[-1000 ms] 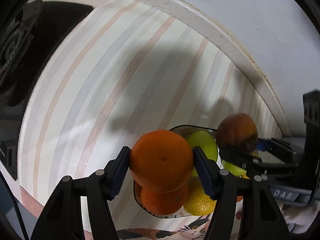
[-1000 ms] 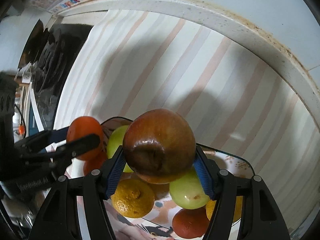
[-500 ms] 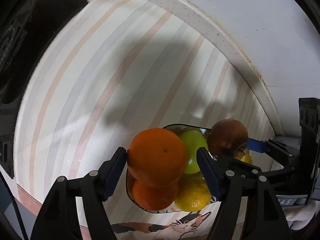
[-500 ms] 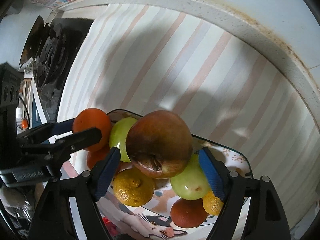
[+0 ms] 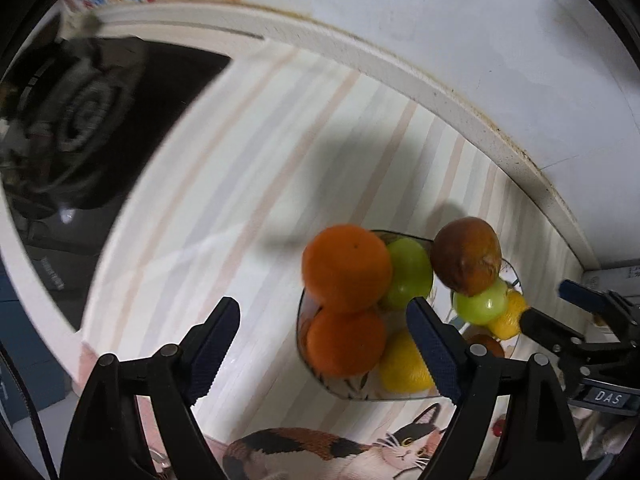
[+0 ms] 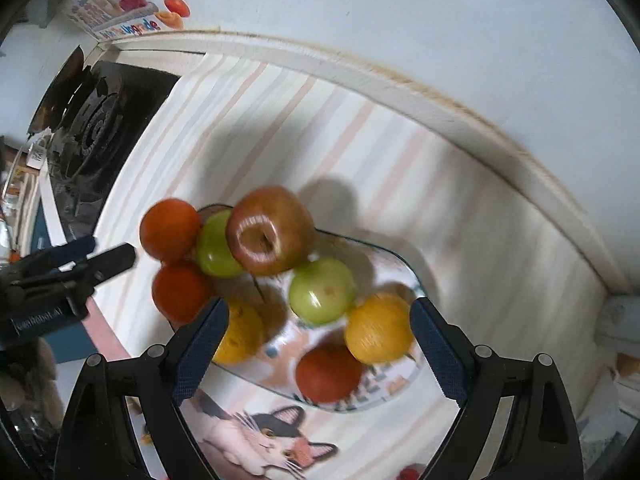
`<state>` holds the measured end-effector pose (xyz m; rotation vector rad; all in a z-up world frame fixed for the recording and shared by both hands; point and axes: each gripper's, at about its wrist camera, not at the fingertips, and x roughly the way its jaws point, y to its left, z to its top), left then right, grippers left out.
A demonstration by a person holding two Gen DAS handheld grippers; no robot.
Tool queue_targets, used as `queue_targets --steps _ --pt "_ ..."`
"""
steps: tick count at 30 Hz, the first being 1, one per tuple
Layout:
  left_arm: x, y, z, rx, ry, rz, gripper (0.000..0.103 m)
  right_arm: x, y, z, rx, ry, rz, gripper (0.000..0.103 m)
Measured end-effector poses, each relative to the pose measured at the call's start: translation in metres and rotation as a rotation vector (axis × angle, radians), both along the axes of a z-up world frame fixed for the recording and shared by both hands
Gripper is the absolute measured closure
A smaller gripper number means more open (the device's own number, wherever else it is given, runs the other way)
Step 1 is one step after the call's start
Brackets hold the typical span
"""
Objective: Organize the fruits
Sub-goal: 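Lift both tools away from the plate toward the cherry tomatoes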
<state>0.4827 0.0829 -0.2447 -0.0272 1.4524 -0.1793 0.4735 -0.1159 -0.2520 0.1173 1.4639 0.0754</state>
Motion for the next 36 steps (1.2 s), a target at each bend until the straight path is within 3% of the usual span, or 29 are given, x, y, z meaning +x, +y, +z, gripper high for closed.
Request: queue_targets --steps 15,27,36 --pt "-0.129 -0.007 0.061 0.075 -0.234 0.026 0.018 -0.139 -0.011 0.058 -0.058 -0.203 -0.034 0.009" --pt "-0.224 -0.025 0.138 0.067 -0.405 0.023 0.018 -0.233 -0.015 0.144 -0.072 -0.377 -0.001 0.009" --pt "-0.274 -0.034 0.188 0.04 -0.503 0.007 0.018 -0.293 -0.021 0.201 -0.067 -0.477 -0.004 0.009"
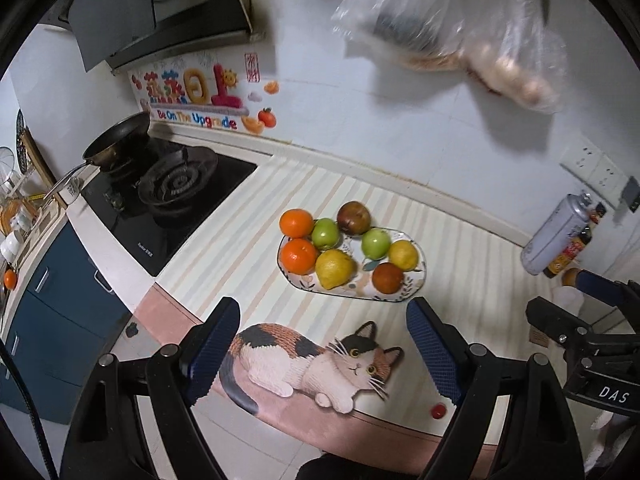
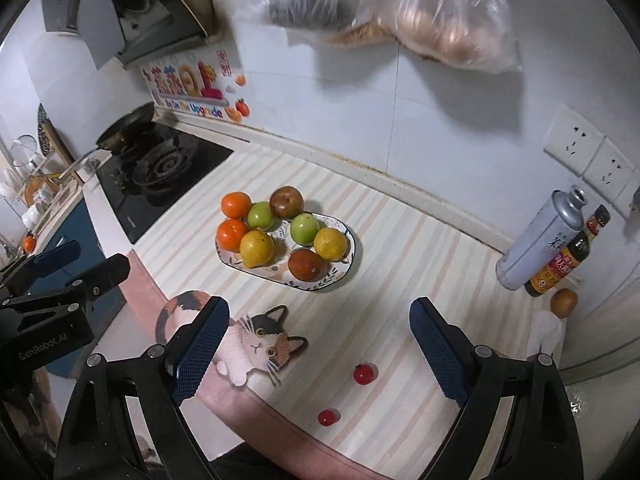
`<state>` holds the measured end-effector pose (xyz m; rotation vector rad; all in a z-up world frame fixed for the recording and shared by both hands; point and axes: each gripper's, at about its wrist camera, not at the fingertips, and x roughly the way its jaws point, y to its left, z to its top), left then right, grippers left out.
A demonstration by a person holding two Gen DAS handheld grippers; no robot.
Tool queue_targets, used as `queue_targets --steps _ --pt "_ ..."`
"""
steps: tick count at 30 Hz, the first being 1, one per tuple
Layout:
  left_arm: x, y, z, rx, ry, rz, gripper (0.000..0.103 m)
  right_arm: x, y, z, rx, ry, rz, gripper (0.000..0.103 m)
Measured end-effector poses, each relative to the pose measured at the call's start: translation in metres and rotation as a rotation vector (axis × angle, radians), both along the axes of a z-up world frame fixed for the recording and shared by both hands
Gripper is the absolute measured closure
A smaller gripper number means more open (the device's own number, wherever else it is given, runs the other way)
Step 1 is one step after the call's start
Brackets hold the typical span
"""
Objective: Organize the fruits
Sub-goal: 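Lift both tools away from the plate toward the cherry tomatoes, then grasp a cherry tomato with the right tool while the left tool grasps the other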
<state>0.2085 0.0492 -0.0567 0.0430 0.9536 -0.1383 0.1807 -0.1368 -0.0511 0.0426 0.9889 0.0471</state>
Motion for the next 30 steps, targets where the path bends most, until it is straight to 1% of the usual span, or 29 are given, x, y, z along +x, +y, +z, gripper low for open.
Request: queue_targets --steps 5,11,16,21,23,25,26,27,29,30 --pt "-0.02 -0.002 0.017 -0.014 -0.038 -0.004 0.018 -0.022 -0.003 0.023 0.008 -0.039 -0.001 0.009" --pt "-0.039 -0.007 0.025 -0.023 -0.05 -0.02 0.018 -0.042 -0.004 0.038 -0.002 -0.072 -0.002 0.009" --pt "-0.045 -0.01 0.023 -0.023 -0.04 -0.025 0.018 -0.046 -0.004 0.035 0.015 -0.058 0.004 0.008" --pt "-0.043 -0.012 0.016 -0.016 -0.029 -0.009 0.018 -0.042 -0.013 0.026 0.071 -0.039 -0.008 0.007" --pt "-0.04 -0.013 0.011 -0.014 -0.017 0.002 0.018 -0.038 -0.021 0.016 0.108 -0.01 -0.019 0.007" --pt "-0.035 -0.014 0.003 -0.01 -0.001 0.011 0.017 -0.032 -0.031 -0.001 0.141 0.032 -0.032 0.007" --pt "-0.032 -0.016 -0.004 0.004 0.008 0.017 0.006 -0.027 -0.037 -0.01 0.146 0.053 -0.039 0.007" --pt "-0.028 -0.019 -0.013 0.027 0.018 0.025 0.001 -0.022 -0.043 -0.025 0.15 0.083 -0.051 0.007" --pt "-0.021 -0.025 -0.032 0.078 0.034 0.04 0.001 -0.012 -0.057 -0.057 0.153 0.148 -0.078 0.007" --pt "-0.017 -0.029 -0.045 0.112 0.051 0.052 0.001 -0.006 -0.064 -0.078 0.153 0.183 -0.092 0.008"
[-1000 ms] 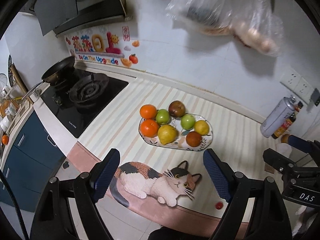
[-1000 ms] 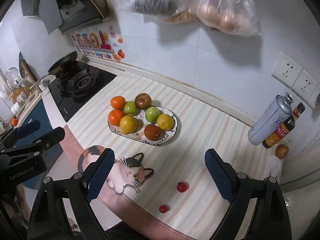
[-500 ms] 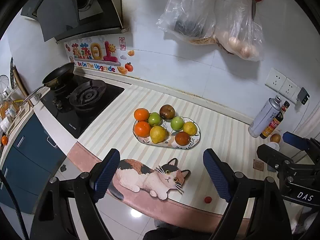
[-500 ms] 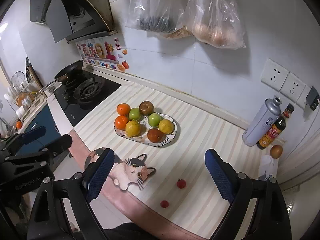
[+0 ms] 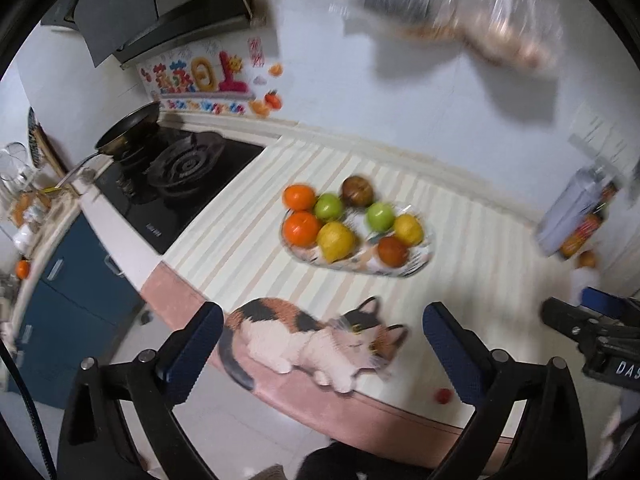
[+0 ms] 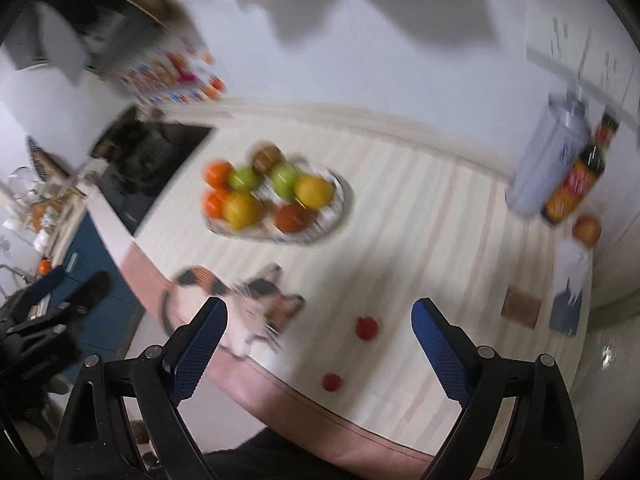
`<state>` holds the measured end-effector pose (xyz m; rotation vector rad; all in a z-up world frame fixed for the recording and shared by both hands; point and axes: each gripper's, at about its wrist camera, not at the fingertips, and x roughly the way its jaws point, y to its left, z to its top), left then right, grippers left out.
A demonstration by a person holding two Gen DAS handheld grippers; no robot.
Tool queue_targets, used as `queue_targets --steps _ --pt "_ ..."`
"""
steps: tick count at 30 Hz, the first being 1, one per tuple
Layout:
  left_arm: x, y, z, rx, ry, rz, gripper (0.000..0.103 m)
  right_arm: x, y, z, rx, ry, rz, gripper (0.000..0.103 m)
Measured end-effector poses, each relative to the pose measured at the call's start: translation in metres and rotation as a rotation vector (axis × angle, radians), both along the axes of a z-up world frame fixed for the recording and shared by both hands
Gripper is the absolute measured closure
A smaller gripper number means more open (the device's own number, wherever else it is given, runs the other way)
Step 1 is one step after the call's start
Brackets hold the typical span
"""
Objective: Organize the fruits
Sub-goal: 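Grasp a cherry tomato with the right tool while the left tool grasps the other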
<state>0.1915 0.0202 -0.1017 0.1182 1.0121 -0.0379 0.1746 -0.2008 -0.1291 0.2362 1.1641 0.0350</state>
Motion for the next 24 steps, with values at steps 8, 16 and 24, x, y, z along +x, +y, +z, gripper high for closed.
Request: queue_targets --steps 8,16,24 --pt "0.022 -0.033 -0.114 0.119 0.209 0.007 0.001 0.027 -0.033 -0.149 0.047 0.221 -0.039 0.04" --pt "0.016 -0.063 -0.172 0.111 0.36 -0.061 0.001 0.032 -0.024 -0.214 0.088 0.264 0.019 0.069" --pt "-0.002 -0.109 -0.19 -0.058 0.47 -0.241 0.002 -0.008 -0.054 -0.19 0.092 0.229 -0.038 0.069"
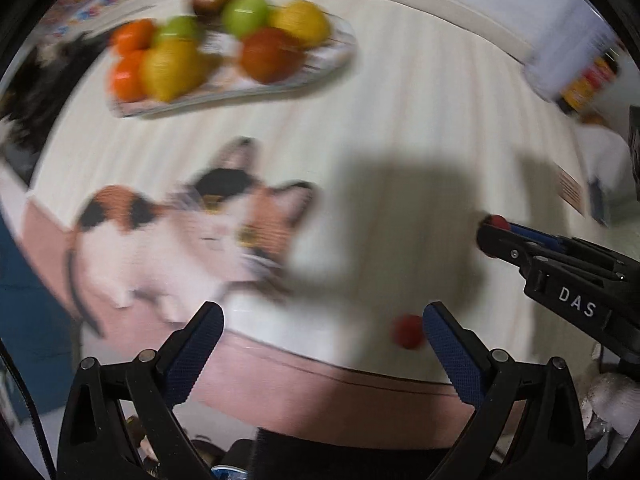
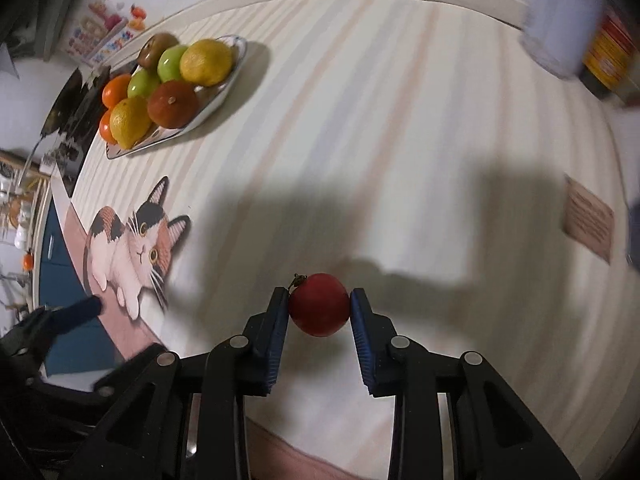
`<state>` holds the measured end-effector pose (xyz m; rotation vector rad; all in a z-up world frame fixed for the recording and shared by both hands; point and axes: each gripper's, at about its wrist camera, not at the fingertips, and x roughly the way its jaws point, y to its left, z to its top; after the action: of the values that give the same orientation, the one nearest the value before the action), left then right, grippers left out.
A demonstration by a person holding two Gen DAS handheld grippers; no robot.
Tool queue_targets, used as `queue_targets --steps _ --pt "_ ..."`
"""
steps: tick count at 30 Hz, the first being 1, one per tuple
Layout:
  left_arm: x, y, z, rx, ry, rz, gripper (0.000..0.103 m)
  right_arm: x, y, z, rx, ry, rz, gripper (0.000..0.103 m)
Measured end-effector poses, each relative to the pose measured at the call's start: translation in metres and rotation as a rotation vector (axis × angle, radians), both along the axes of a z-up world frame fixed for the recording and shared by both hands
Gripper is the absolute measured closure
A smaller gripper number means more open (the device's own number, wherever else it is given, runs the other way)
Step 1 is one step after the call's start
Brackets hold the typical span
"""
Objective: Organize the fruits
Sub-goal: 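Grasp a cherry tomato with the right tool while the left tool grasps the other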
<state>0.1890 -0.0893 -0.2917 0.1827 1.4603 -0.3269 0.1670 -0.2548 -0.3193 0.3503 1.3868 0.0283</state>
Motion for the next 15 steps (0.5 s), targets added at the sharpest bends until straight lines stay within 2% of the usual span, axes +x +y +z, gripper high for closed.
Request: queue_targets --steps 2,4,6,7,10,12,15 --pt "-0.006 -0.016 -0.007 -0.019 0.024 -0.052 0.005 -0.013 -0.011 0.004 -0.001 0.001 -0.024 0.069" --pt "-0.009 -0.027 -0.013 -0.026 0.047 -0.083 0.014 -0.022 -0.02 0.008 -0.008 0.004 -0.041 0.069" --pt "-0.012 -0.038 -0.022 -0.029 0.082 -0.111 0.027 -0.029 -0.028 0.009 -0.005 0.007 -0.062 0.069" --pt "-0.013 -0.044 -0.025 -0.029 0.093 -0.124 0.029 -0.031 -0.031 0.008 -0.006 0.012 -0.071 0.069" --pt "-0.016 -0.056 -0.034 -0.017 0.101 -0.158 0.043 -0.039 -0.039 0.007 0.001 0.017 -0.09 0.069" --pt "-0.016 -0.061 -0.038 -0.017 0.114 -0.171 0.057 -0.041 -0.041 0.008 -0.002 0.015 -0.095 0.069" --pt "-0.017 -0.068 -0.04 -0.01 0.104 -0.18 0.069 -0.042 -0.043 0.011 -0.005 0.01 -0.098 0.069"
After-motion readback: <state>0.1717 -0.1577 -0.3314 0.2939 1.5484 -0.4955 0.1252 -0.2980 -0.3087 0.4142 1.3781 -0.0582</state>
